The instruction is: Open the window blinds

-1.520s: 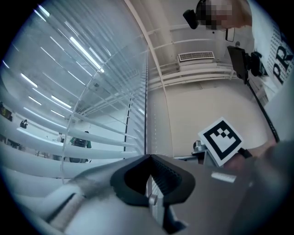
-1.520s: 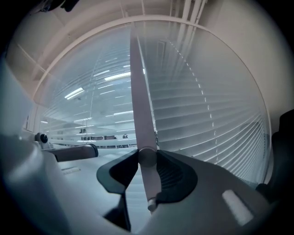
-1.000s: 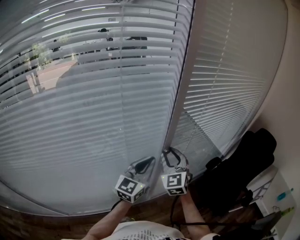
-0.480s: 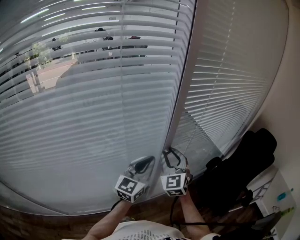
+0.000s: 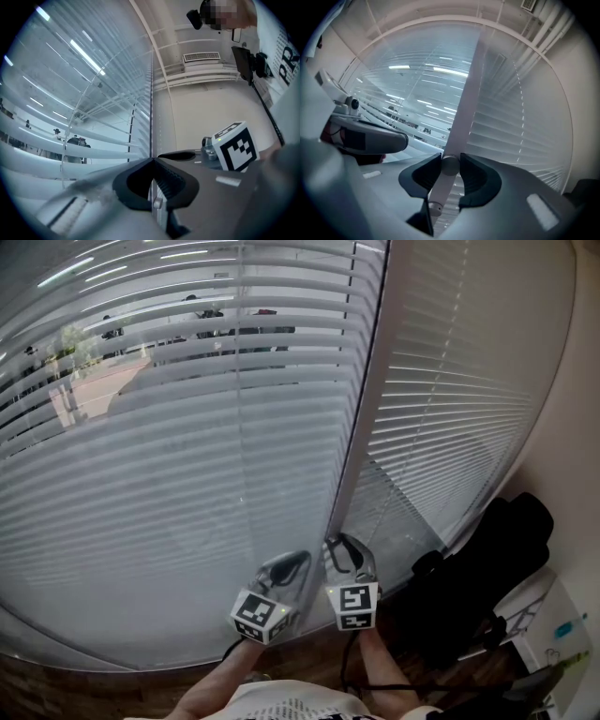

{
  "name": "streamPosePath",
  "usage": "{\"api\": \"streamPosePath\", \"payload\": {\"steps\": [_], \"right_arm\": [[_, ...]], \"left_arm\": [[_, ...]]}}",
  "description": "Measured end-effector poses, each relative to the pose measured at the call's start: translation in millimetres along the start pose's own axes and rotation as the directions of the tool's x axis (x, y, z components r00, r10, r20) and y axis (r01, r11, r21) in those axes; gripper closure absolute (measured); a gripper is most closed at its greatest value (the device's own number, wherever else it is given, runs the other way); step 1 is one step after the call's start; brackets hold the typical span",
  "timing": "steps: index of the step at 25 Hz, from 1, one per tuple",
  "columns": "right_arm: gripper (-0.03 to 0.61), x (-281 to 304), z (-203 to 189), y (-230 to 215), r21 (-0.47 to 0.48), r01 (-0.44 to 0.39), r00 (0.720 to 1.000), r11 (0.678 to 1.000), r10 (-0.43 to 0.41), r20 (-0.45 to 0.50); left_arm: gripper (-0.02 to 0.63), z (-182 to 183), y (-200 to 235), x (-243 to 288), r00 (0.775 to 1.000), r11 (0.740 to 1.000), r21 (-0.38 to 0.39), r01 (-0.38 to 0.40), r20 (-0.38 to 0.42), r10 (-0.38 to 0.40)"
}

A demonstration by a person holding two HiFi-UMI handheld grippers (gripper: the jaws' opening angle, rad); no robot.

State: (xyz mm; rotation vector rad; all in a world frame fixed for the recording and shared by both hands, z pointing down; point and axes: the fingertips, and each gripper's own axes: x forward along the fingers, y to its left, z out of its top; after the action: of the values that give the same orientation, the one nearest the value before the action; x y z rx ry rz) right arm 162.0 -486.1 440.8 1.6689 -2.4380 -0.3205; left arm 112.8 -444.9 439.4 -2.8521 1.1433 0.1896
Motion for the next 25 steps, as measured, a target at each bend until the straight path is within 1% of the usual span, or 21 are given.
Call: {"api": "streamPosePath", "payload": {"steps": [2, 7, 10, 13, 17, 20, 23, 25], "right_arm": [[0.443, -0.2, -0.1, -0.8, 0.042, -0.003, 1.000, 0.999, 0.002, 0.005], [0.445, -0.6, -2.9, -3.8, 0.106, 0.000, 1.000, 0.994, -0.002, 0.013], [0.445, -0.9, -4.0, -5.2, 0.193, -0.010, 1.000, 0.981, 0.007, 0.016], [0.445, -0.5, -5.8, -6.6, 0.296, -0.025, 1.000, 0.955, 0.019, 0.024], [0.445, -0.2, -8.7, -7.6, 0.388, -0.035, 0.999, 0.921, 0.025, 0.031], [0.445, 0.2, -9.9, -7.9, 0.469, -0.053, 0.998, 0.882, 0.039, 0.040], [0.445, 0.5, -11.0, -7.7, 0.528, -0.066, 0.998, 0.847, 0.047, 0.049], [0.445, 0.6, -11.6, -7.7, 0.553, -0.070, 0.997, 0.830, 0.049, 0.053]], "left_arm": [[0.621, 0.5, 0.4, -0.4, 1.000, 1.000, -0.003, -0.001, 0.000, 0.001], [0.621, -0.7, 0.1, -0.9, 1.000, 1.000, -0.002, -0.002, -0.006, 0.002], [0.621, -0.2, -1.6, -0.7, 1.000, 1.000, -0.001, 0.003, -0.006, -0.003], [0.621, -0.7, -1.6, -0.8, 1.000, 1.000, -0.005, 0.004, -0.007, -0.004], [0.621, -2.8, -2.3, -0.9, 1.000, 1.000, -0.005, 0.008, -0.011, -0.008], [0.621, -2.6, -1.9, -1.5, 1.000, 1.000, -0.004, 0.007, -0.011, -0.007], [0.621, -1.8, -1.3, -2.0, 1.000, 1.000, -0.002, 0.004, -0.010, -0.004], [0.621, -1.2, -2.0, -2.1, 1.000, 1.000, -0.001, 0.004, -0.008, -0.004]]}}
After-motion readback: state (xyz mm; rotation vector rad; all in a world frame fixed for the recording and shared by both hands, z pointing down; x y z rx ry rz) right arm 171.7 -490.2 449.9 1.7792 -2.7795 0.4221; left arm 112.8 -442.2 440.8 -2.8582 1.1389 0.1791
